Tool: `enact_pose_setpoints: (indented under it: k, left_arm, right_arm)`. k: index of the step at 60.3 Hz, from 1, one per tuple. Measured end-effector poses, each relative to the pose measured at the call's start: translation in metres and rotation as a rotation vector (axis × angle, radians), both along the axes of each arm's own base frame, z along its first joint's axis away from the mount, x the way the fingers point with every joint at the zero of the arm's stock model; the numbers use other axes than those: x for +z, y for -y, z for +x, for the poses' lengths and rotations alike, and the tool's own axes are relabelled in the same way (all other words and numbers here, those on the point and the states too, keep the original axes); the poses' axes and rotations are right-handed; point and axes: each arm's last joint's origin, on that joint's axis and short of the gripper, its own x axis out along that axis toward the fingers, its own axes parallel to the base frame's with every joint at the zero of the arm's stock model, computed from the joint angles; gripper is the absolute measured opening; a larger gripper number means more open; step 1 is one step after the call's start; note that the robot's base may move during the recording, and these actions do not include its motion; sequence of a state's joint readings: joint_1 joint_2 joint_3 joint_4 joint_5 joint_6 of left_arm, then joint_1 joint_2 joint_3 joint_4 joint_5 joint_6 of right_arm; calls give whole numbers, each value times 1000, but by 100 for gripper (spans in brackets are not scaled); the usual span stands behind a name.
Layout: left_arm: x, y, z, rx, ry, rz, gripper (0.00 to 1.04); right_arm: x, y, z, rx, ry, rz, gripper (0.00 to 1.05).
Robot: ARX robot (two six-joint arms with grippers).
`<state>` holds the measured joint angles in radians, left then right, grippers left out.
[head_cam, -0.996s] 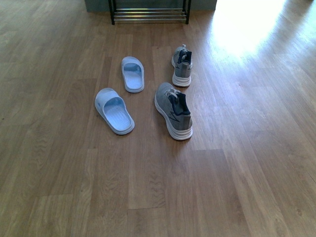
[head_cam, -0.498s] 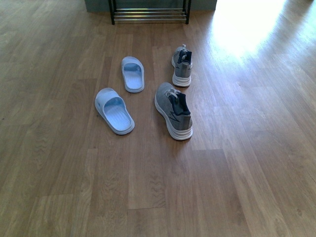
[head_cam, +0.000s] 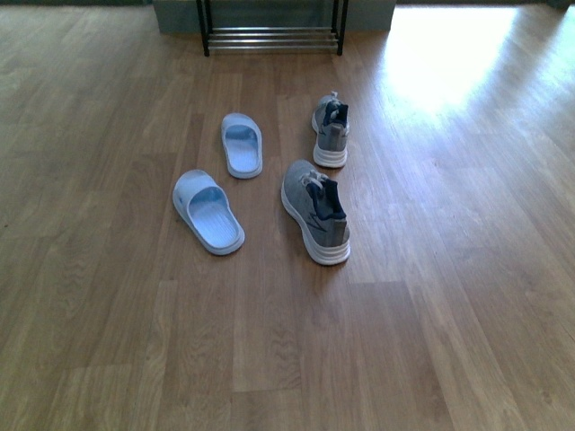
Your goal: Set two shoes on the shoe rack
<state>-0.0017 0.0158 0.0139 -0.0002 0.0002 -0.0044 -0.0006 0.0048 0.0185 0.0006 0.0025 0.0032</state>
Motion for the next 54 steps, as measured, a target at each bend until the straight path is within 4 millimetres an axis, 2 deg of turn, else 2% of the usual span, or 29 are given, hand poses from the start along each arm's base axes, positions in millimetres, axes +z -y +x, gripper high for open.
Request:
enact_pose_setpoints:
  k: [54]
  left_arm:
    - [0, 0, 0, 0, 0, 0, 95]
  right_arm:
    - [0, 0, 0, 2, 0, 0, 95]
